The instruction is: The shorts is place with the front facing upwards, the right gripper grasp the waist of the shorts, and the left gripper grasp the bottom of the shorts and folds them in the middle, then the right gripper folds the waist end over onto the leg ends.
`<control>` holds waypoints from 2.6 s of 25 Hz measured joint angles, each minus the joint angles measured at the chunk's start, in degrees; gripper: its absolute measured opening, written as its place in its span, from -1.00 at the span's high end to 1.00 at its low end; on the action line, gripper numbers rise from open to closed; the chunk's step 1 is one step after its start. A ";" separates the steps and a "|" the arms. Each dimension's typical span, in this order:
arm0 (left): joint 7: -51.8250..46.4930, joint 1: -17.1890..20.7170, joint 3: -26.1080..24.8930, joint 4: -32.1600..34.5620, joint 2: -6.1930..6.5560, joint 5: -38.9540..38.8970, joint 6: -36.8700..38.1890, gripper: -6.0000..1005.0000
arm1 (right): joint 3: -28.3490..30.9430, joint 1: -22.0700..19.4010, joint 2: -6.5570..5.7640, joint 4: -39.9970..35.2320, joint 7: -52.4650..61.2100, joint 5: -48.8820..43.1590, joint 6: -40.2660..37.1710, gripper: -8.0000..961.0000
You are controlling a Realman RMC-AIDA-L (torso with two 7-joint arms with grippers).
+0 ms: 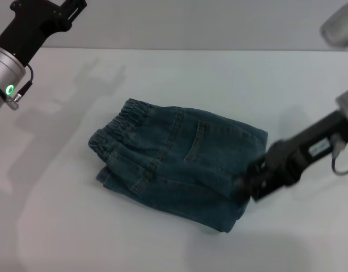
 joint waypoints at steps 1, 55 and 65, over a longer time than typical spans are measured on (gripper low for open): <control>0.35 0.07 0.02 -0.01 0.01 -0.18 0.23 -0.50 | -0.97 -0.07 0.34 0.08 0.01 -0.24 -0.24 -0.21; 1.18 -2.75 0.13 -7.50 -0.24 -3.58 1.64 -0.50 | -1.22 -3.14 2.46 -5.24 1.28 -10.34 18.11 -0.21; 3.20 -1.07 0.03 -7.49 0.04 -14.38 4.47 -0.50 | 17.52 -9.99 1.99 -16.38 -12.97 5.54 26.43 -0.21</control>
